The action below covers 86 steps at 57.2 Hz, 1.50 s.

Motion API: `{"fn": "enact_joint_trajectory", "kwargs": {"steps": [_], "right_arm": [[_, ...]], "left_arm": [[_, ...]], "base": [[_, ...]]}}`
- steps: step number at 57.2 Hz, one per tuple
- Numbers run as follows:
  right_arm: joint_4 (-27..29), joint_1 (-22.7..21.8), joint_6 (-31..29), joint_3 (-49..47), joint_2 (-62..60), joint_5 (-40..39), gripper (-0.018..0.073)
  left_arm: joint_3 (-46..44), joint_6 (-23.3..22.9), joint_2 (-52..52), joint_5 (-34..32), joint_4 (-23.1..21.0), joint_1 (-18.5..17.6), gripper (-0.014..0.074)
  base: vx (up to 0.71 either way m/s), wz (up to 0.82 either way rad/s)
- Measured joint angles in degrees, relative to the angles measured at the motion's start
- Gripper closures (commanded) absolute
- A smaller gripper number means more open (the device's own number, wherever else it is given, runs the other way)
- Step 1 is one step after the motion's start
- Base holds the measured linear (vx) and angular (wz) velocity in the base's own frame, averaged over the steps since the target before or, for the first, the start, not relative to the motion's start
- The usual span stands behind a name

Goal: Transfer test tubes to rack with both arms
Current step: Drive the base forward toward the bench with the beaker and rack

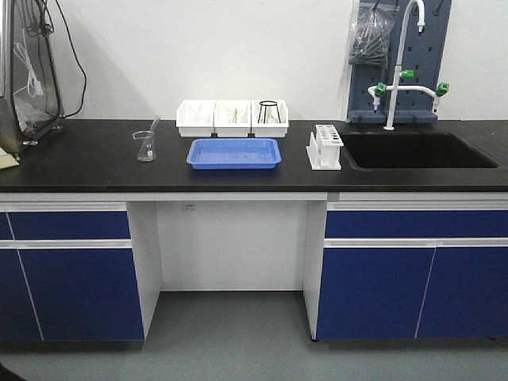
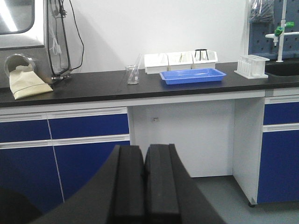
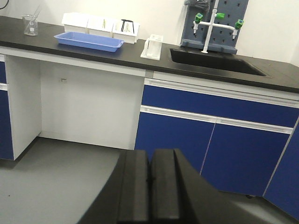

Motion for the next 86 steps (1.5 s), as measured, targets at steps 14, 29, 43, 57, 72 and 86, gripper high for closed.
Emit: {"fn": "enact_joint_trajectory", "kwargs": {"steps": [14, 29, 43, 57, 72, 86], "right_arm": [[0.0, 0.0, 0.0, 0.0, 0.0, 0.0, 0.0568], [0.0, 0.0, 0.0, 0.0, 0.0, -0.1, 0.0568], [0.0, 0.0, 0.0, 0.0, 0.0, -0.1, 0.0568], [0.0, 0.0, 0.0, 0.0, 0.0, 0.0, 0.0568], [0.0, 0.0, 0.0, 0.0, 0.0, 0.0, 0.0568], [0.0, 0.0, 0.0, 0.0, 0.0, 0.0, 0.0568]], "left_arm": [[0.0, 0.0, 0.0, 0.0, 0.0, 0.0, 0.0601], [0.0, 0.0, 0.0, 0.0, 0.0, 0.0, 0.0601], [0.0, 0.0, 0.0, 0.0, 0.0, 0.0, 0.0601], [0.0, 0.0, 0.0, 0.0, 0.0, 0.0, 0.0601], [0.0, 0.0, 0.0, 0.0, 0.0, 0.0, 0.0601], [0.0, 0.0, 0.0, 0.0, 0.0, 0.0, 0.0601]], "base": [[0.0, 0.0], [0.0, 0.0], [0.0, 0.0], [0.05, 0.01], [0.14, 0.02], [0.24, 0.04]]}}
